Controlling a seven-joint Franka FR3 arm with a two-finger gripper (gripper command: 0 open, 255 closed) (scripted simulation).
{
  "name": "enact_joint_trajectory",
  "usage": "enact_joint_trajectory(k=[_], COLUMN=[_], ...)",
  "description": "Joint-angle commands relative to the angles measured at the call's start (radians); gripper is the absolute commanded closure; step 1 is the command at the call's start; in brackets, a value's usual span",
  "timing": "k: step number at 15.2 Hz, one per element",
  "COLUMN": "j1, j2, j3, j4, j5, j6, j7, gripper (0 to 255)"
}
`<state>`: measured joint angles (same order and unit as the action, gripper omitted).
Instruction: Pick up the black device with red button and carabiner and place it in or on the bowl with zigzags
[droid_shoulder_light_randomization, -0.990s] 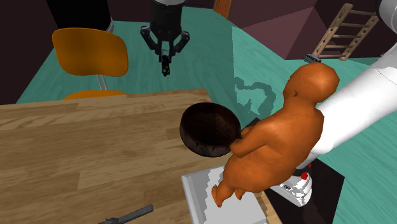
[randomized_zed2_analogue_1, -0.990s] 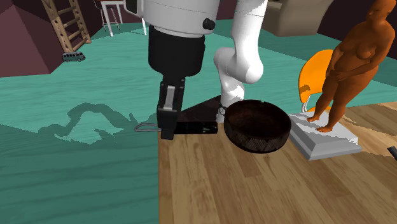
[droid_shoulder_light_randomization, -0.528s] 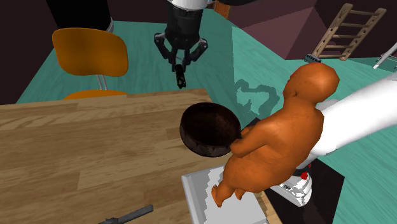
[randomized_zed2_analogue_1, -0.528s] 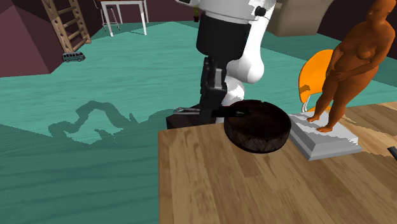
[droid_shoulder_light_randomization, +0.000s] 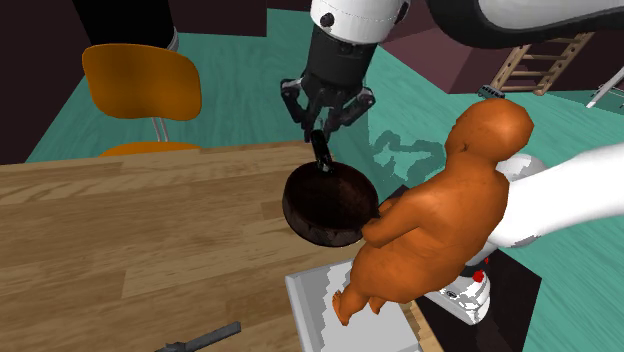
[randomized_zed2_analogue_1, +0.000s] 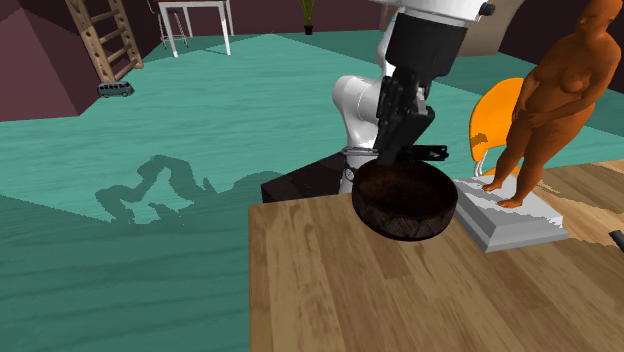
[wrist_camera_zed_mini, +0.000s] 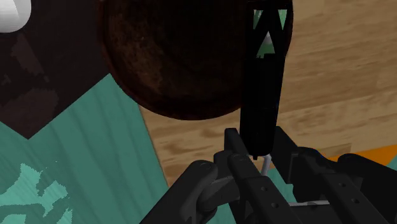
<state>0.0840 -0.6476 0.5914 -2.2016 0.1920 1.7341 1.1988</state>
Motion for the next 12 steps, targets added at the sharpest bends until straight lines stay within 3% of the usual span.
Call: enact_joint_trajectory(k=[1, 3, 12], j1=[0.036, 0.063, 0.079], j2=[-0.067, -0.112, -0.127], j3=[-0.001, 0.001, 0.033], j4=[-0.036, -0.055, -0.180], j5=[0.029, 0.048, 0.077], j6=[-0.030, -0.055, 0.056], j7=[0.017, 0.034, 0.039], gripper=[255, 255, 255])
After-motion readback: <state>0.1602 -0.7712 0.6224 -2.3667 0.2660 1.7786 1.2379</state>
